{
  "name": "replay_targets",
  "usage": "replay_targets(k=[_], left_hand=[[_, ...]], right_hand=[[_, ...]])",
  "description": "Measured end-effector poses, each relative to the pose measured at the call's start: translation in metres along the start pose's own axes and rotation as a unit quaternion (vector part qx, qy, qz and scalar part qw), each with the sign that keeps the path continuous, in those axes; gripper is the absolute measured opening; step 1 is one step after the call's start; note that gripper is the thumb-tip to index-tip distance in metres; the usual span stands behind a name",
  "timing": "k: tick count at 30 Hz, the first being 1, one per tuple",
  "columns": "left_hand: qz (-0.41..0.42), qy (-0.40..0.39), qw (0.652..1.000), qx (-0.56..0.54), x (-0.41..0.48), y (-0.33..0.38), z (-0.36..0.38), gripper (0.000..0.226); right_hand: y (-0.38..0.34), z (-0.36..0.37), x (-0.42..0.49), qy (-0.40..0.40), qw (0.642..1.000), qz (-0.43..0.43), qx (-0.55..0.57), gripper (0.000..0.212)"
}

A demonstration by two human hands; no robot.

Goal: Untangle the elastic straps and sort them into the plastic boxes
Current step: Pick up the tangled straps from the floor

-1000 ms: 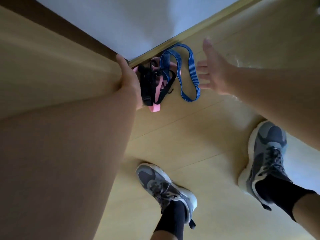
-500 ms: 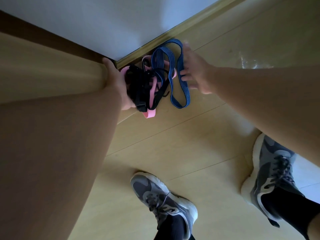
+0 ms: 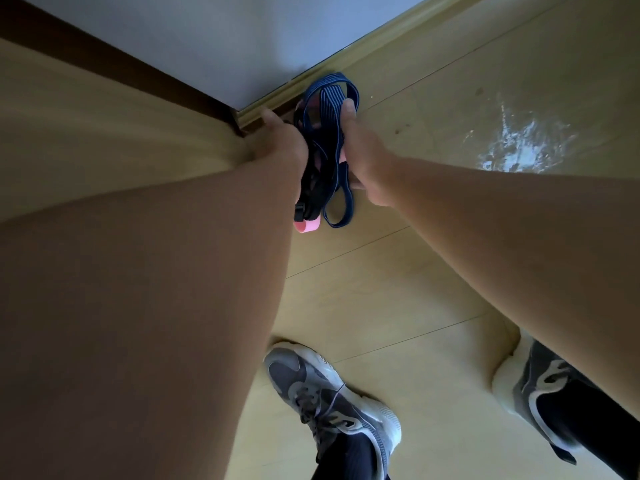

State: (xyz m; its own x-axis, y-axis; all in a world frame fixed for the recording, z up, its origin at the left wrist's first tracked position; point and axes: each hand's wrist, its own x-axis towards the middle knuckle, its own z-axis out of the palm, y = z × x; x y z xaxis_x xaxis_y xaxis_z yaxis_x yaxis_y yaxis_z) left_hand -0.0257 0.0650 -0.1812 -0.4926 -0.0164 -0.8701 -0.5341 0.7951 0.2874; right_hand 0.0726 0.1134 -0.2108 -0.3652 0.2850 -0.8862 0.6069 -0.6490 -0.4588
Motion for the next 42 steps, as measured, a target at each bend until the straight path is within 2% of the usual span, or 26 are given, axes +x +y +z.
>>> replay_targets(k=[3,4,6,9,13,16,21,26,30,34,38,42], left_hand=[[0.013,0.028,0.998,0.046,-0.001,-0.007,0.002,0.074],[-0.005,0.010,1.000,0.019,-0.003,-0.008,0.001,0.074],[-0.022,-0.073,0.996,-0.056,0.004,-0.010,-0.006,0.070],[-0.025,-0.105,0.980,-0.168,0.008,-0.014,-0.028,0.066],[0.004,-0.123,0.989,-0.084,0.004,-0.017,-0.041,0.074],[-0.005,-0.169,0.980,-0.107,-0.009,-0.015,-0.032,0.080],[-0.044,-0.179,0.975,-0.127,-0.043,-0.006,-0.015,0.092],[-0.037,-0.184,0.977,-0.098,-0.097,0.013,-0.007,0.086],[-0.007,-0.192,0.974,-0.122,-0.154,0.017,-0.002,0.076],[-0.002,-0.197,0.970,-0.140,-0.219,0.018,-0.004,0.063],[0.026,-0.235,0.959,-0.155,-0.289,0.025,-0.011,0.056],[0.059,-0.247,0.954,-0.161,-0.370,0.050,-0.026,0.051]], right_hand=[[0.002,-0.009,-0.002,-0.019,1.000,0.006,0.009,0.085],[0.002,-0.011,-0.003,-0.024,1.000,0.006,0.008,0.083],[0.001,-0.012,-0.003,-0.027,1.000,0.006,0.002,0.082],[-0.001,-0.008,-0.002,-0.018,1.000,0.007,-0.004,0.083],[-0.003,0.004,-0.005,-0.026,0.999,0.017,0.017,0.080],[-0.001,0.010,-0.011,-0.032,0.998,0.020,0.050,0.078],[-0.003,0.005,-0.037,-0.037,0.988,0.036,0.143,0.069],[-0.010,-0.020,-0.084,-0.027,0.986,0.020,0.166,0.062],[-0.025,-0.035,-0.137,0.022,0.985,-0.004,0.173,0.055],[-0.044,-0.044,-0.207,0.072,0.988,-0.024,0.135,0.045],[-0.068,-0.058,-0.276,0.101,0.991,-0.039,0.084,0.050],[-0.104,-0.077,-0.353,0.117,0.987,-0.072,0.088,0.050]])
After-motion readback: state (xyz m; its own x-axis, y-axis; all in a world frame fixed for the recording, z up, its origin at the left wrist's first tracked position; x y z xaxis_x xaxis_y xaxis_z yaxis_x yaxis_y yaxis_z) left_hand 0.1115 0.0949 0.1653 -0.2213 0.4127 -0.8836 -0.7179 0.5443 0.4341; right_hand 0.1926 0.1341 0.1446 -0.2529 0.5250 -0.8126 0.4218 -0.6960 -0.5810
